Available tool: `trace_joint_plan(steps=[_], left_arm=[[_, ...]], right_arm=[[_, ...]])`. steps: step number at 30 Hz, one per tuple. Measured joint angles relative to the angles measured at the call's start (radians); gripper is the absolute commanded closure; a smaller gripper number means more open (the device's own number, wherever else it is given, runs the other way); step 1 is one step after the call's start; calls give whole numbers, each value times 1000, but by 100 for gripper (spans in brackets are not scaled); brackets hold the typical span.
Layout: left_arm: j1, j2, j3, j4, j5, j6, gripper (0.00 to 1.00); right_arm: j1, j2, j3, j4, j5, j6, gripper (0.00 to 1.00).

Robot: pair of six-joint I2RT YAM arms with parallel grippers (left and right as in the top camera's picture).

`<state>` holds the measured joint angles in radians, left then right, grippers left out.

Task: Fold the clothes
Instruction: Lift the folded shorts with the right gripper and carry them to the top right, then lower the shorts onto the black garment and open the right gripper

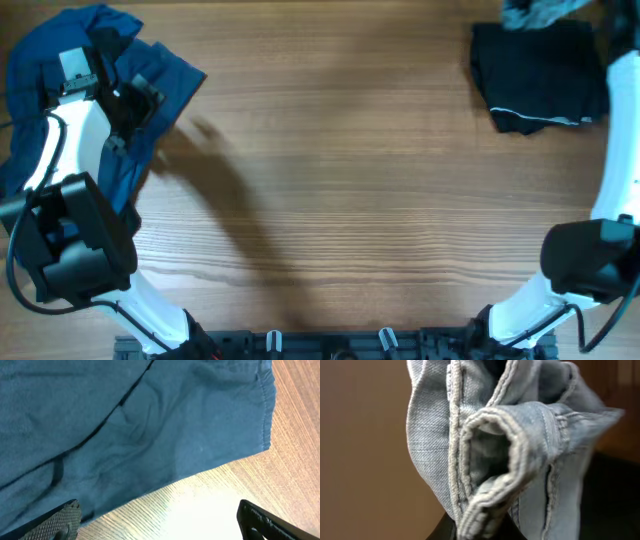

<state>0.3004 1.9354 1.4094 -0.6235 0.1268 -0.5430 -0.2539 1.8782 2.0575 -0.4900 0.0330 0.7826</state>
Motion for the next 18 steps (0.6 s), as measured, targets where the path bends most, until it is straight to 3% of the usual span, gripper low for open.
trace_joint_plan(steps=[6, 14, 16, 18], left_arm=[[0, 0, 0, 12, 0, 0, 0], [0, 0, 0, 13, 0, 0, 0], [0, 0, 0, 13, 0, 0, 0], [0, 0, 0, 13, 0, 0, 0]], right_arm=[[-142, 169, 0, 212, -270, 52, 96], [-140, 316, -3, 465, -377, 244, 96], [-140, 316, -2, 451, -377, 269, 96], [-140, 316, -1, 316, -377, 291, 96]])
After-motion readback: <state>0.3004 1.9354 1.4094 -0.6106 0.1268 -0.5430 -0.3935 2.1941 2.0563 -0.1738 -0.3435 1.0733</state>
